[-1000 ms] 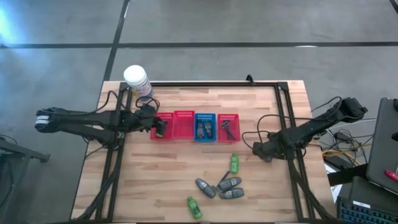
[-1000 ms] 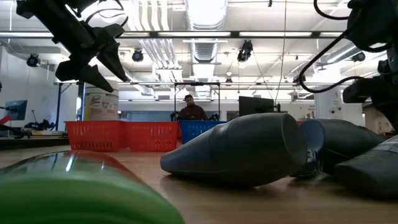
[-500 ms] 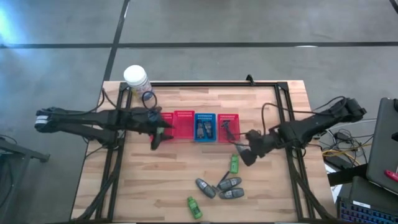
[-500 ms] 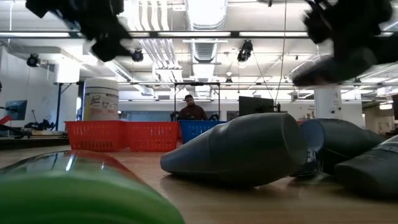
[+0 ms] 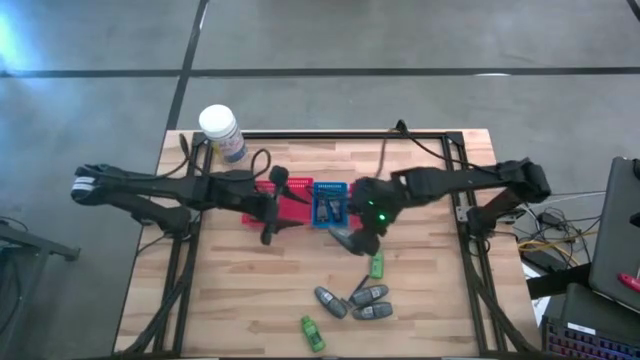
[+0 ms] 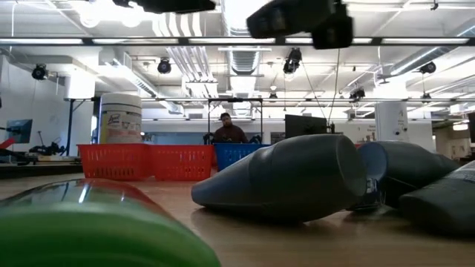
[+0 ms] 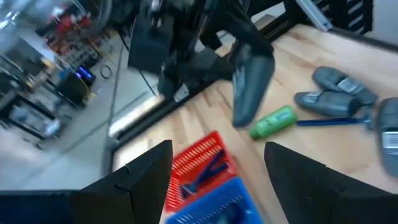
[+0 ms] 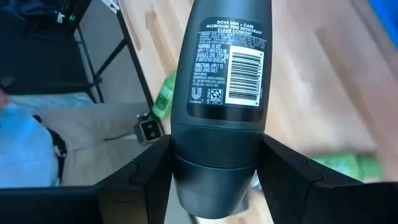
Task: Pick & Place Travel size toiletries
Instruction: Put the gray deodorant into the middle red bin
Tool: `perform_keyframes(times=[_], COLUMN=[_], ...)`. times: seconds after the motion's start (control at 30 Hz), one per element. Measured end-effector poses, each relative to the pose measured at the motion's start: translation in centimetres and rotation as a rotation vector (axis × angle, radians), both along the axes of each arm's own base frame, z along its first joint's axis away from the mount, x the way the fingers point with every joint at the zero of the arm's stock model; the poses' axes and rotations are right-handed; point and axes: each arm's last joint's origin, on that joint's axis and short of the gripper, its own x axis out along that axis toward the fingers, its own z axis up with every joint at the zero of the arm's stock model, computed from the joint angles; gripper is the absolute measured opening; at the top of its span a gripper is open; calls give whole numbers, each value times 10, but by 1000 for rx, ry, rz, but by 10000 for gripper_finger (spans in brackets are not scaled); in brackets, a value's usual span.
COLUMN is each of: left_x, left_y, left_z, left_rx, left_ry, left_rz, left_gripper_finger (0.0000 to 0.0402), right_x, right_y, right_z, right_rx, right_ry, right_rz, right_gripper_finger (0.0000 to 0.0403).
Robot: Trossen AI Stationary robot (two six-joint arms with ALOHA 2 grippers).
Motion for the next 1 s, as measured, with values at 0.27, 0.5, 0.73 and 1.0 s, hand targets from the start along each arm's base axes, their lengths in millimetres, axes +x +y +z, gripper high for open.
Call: perform_keyframes(times=[0.27,0.5,0.73,1.0], left_x=[16,24,41,54], left_y=[-11,-15,-19,-20], left_z=[5,3,-5,-6], left_rx=[173,220,234,231], left_ry=[-14,-58,-67,-51], left_rz=[-68,-88,-114,-116], left_gripper_finger=[259,259,259,199], right_x=[27,29,31,31], right_y=[-21,-28,-31,-31], right_z=[19,23,23,23], right_rx=[-24,-16,-14,-10], right_ry=[-69,-89,-95,-92], right_rz=[67,76,63,59], right_gripper_finger=[186,187,187,189])
